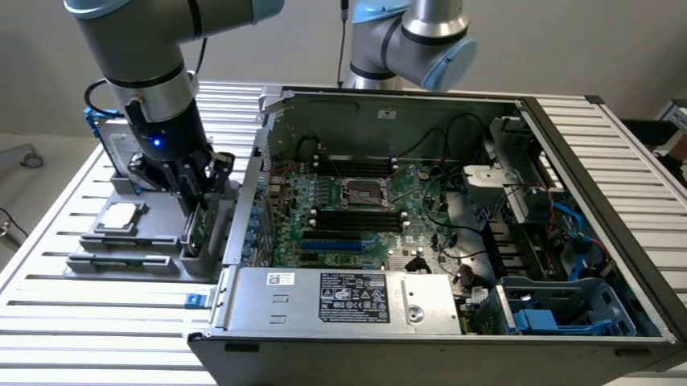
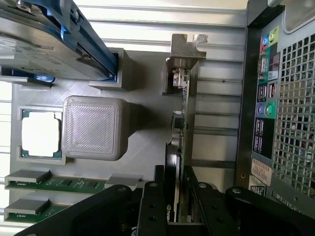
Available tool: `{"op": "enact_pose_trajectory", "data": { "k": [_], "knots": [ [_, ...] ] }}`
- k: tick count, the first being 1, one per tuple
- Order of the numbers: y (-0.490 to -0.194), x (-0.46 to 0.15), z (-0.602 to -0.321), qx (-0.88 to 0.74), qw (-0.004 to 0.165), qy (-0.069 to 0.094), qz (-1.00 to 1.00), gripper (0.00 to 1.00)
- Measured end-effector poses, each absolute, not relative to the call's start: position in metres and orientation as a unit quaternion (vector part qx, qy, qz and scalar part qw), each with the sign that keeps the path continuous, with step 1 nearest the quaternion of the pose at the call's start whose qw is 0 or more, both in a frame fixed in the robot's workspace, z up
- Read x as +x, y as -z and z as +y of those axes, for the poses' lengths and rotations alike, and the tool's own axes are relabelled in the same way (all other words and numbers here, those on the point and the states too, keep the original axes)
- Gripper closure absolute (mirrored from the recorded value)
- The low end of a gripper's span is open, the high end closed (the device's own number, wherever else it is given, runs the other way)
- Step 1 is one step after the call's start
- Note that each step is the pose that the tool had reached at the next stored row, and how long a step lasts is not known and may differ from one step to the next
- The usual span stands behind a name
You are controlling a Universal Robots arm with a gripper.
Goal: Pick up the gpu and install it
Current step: 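Pick up the gpu and move the gpu toward the slot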
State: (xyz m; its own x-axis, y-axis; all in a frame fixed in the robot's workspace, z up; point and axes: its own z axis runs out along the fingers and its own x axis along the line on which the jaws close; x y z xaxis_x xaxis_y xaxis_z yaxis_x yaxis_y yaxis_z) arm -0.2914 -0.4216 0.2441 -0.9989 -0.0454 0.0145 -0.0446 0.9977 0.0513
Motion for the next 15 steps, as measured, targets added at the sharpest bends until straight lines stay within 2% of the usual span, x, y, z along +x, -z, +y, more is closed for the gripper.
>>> {"op": "enact_pose_trajectory", "data": {
  "k": [15],
  "knots": [
    [-0.2441,-0.2914,-0.4216,0.023,0.008,0.026,-0.999,0.73]
  ]
}}
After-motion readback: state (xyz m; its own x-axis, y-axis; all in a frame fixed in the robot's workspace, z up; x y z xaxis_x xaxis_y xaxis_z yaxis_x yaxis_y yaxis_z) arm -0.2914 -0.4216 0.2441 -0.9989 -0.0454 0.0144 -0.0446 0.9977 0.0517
